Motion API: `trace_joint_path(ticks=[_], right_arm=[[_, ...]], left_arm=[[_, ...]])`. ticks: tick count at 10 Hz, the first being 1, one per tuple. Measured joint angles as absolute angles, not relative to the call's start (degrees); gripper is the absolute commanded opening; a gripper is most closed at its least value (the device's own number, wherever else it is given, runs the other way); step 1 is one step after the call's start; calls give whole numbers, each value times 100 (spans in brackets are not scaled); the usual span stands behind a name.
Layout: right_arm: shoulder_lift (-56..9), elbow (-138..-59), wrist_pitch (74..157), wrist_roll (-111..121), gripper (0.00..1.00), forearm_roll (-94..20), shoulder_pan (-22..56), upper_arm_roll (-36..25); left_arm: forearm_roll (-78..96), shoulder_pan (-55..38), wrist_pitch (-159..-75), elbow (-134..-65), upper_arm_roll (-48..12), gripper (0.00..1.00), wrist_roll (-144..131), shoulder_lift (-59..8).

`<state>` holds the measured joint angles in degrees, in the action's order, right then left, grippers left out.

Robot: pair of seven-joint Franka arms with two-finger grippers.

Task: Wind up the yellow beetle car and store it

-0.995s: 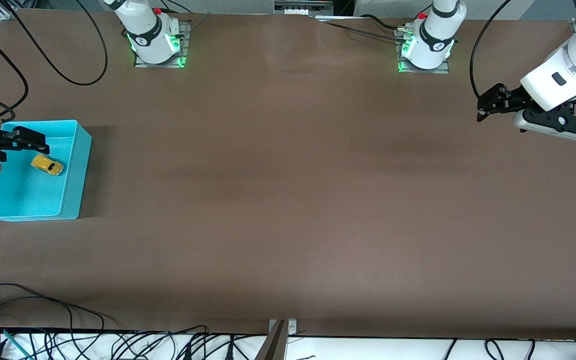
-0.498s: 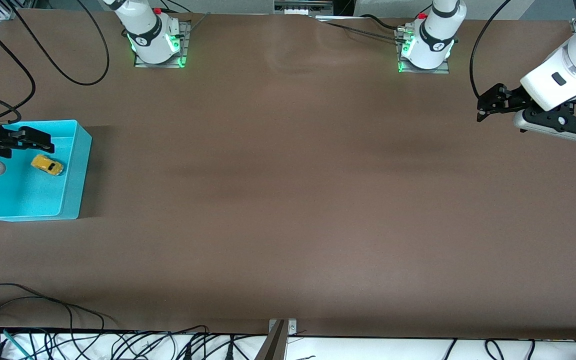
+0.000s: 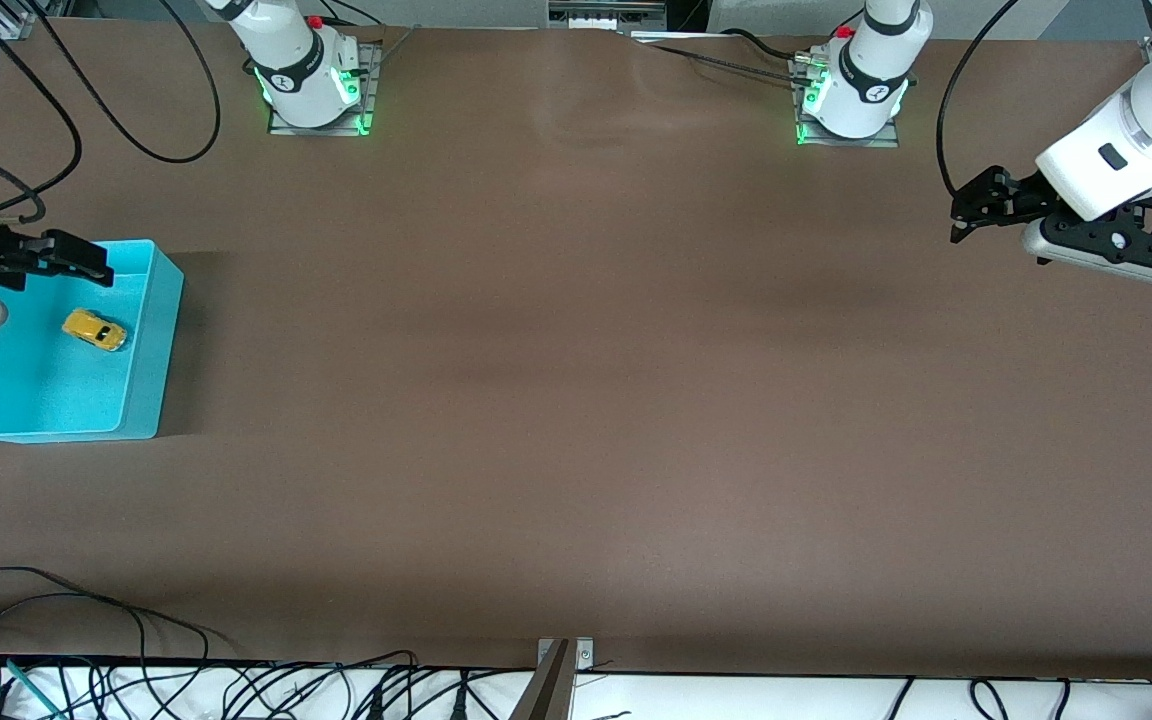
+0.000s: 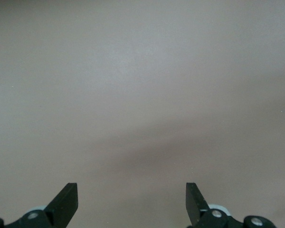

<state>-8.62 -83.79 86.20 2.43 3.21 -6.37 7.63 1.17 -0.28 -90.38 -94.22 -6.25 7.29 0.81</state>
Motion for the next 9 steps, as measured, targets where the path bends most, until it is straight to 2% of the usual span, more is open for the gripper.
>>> trace_joint_path(ticks=[1,3,4,9], right_arm=[[-729,-8491,8619,179,100,321,-482,687],[-609,-8594,8619,160,100,303,80,76],[-605,-8610,8619,159,100,250,122,-45],[-605,-8638,8619,154,100,106,93,-65]], left_arm=[[117,-28,-9038,-9422,-626,100,729,81],[117,-28,-9038,-9421,-626,100,729,81],[117,-28,-9038,-9421,-626,100,729,81],[117,-27,-9039,-9381,-626,100,729,81]])
